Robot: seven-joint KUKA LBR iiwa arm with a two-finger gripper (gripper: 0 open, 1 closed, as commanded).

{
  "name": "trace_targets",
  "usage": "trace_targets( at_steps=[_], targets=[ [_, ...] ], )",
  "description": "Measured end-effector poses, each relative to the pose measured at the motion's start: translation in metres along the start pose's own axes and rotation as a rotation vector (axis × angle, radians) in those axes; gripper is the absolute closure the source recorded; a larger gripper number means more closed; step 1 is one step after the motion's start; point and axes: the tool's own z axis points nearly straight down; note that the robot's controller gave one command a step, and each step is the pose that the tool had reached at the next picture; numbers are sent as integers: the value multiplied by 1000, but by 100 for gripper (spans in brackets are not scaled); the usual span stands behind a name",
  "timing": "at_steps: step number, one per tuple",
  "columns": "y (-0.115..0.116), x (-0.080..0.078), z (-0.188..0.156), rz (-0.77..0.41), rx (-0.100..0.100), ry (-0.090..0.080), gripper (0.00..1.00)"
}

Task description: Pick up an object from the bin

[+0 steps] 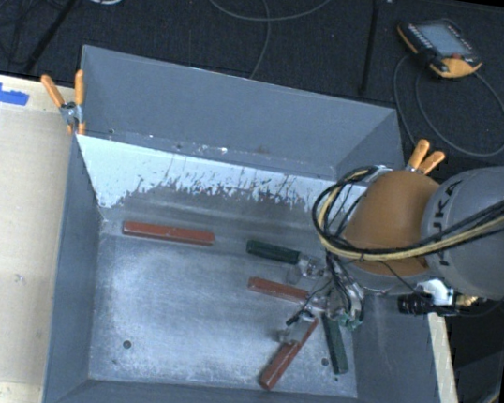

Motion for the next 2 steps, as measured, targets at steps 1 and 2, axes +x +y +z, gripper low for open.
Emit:
trace_targets(
  at_steps=[1,2],
  targets=[
    [-33,8,-5,83,0,0,100],
    [-33,8,-5,84,0,0,100]
  ],
)
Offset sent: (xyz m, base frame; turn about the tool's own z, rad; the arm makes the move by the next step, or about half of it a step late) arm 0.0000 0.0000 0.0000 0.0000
